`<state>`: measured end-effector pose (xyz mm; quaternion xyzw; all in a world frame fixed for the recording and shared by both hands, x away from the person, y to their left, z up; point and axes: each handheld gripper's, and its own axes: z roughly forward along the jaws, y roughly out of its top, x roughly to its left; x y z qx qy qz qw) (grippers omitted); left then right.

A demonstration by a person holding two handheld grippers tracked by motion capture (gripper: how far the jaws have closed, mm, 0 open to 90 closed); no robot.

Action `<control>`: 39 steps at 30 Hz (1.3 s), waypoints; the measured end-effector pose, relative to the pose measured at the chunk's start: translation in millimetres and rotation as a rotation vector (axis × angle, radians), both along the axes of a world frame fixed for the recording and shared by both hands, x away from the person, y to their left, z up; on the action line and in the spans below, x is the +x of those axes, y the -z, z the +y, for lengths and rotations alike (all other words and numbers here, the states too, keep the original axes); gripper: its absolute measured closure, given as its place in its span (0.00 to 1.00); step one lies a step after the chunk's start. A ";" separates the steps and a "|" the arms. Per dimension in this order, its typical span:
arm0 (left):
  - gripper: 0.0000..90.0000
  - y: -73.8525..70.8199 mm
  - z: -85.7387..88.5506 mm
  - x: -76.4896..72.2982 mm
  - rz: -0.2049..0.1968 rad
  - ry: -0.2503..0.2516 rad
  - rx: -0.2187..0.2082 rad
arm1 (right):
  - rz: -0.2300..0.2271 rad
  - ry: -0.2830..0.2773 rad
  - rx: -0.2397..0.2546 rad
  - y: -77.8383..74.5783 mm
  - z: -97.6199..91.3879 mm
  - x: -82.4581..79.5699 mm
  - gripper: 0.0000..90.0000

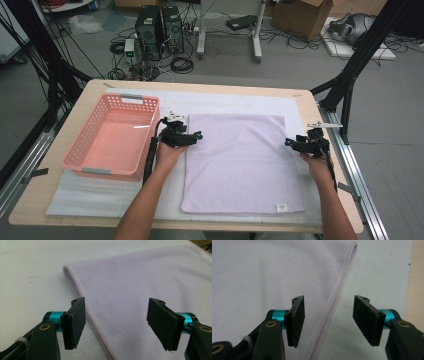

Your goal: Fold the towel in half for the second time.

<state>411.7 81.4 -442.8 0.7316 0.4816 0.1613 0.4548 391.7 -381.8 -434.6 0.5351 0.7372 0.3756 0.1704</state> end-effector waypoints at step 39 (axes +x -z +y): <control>0.96 -27.3 21.0 -24.9 -0.038 -0.015 -0.096 | -0.125 -0.007 0.143 -33.5 -3.8 -22.0 0.96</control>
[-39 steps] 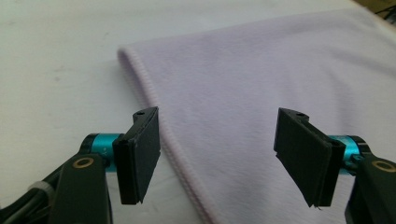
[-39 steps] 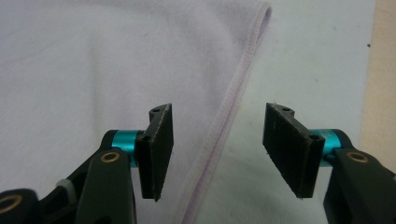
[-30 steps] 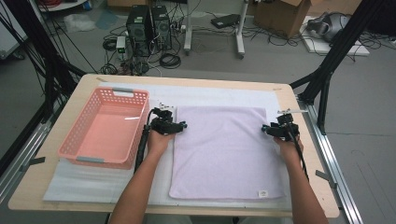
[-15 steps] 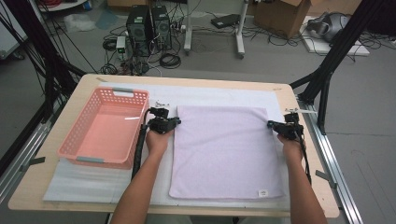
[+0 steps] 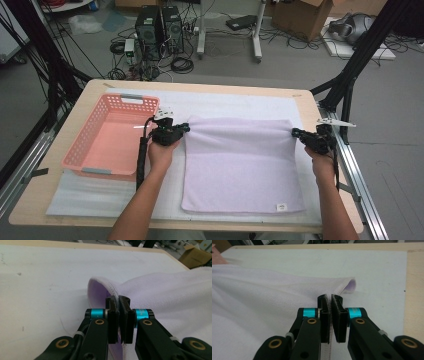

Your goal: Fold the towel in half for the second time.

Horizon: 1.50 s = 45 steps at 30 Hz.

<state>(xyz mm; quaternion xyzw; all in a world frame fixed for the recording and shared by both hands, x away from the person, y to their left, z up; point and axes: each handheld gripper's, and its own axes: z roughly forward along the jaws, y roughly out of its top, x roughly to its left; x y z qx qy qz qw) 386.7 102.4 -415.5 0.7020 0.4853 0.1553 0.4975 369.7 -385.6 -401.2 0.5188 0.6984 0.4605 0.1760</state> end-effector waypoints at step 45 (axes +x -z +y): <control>0.47 21.0 -29.8 10.2 0.070 0.101 0.042 | 0.179 -0.002 -0.141 12.6 9.1 -10.1 0.45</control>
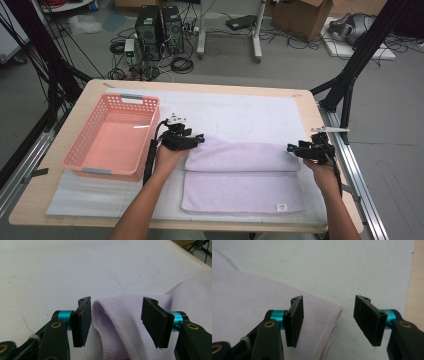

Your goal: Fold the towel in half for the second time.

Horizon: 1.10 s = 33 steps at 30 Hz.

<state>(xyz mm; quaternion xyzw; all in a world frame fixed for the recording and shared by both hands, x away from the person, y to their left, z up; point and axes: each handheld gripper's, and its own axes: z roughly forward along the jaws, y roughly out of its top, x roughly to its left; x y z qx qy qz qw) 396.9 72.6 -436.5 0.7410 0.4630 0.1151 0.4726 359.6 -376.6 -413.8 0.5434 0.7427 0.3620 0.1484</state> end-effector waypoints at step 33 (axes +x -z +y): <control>0.93 -12.8 35.0 -114.1 -0.102 0.095 -0.171 | -0.202 -0.135 0.096 -1.0 -19.9 -125.2 0.92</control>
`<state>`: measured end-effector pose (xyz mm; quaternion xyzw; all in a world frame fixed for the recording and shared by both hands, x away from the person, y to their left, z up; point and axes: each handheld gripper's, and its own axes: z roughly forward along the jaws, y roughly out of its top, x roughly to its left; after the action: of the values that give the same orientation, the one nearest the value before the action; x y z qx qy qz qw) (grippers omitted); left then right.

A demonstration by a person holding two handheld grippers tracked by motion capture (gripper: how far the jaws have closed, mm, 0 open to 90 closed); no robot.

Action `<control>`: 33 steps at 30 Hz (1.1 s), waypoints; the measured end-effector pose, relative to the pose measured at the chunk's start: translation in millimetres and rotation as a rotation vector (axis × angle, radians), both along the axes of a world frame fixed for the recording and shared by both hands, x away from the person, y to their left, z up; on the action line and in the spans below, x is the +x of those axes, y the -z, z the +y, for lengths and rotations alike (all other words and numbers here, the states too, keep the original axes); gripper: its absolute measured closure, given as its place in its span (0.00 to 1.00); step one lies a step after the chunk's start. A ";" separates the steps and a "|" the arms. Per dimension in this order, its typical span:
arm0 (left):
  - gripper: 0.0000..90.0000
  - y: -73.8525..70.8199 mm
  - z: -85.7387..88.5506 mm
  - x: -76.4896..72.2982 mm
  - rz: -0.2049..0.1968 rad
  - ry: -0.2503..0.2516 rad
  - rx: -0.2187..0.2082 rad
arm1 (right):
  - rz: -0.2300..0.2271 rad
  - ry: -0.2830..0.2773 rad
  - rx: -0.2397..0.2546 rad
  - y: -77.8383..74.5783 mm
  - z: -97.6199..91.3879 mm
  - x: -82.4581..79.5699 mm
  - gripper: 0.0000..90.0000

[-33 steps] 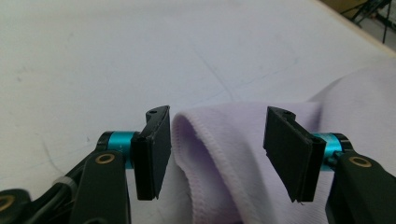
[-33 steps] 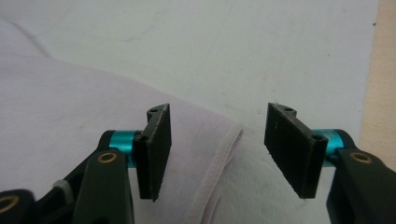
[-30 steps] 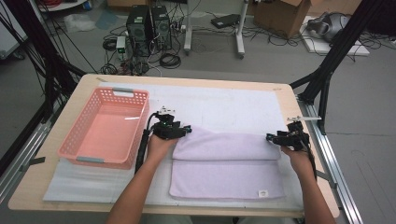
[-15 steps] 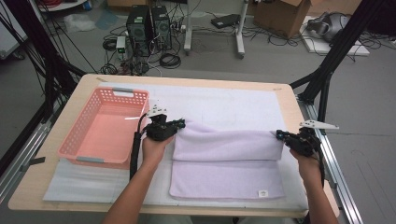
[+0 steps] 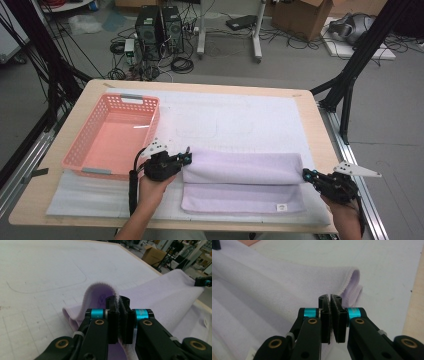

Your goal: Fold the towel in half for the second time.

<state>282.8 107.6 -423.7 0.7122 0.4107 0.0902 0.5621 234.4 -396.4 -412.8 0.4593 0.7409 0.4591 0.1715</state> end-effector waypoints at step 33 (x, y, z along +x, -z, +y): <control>0.96 12.7 10.4 -61.7 0.025 0.057 0.050 | -0.005 0.065 0.026 -2.1 -1.5 -34.3 0.97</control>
<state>221.1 118.0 -436.4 0.7386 0.3948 0.0755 0.5412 200.2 -397.9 -410.6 0.4842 0.7191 0.4640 0.1820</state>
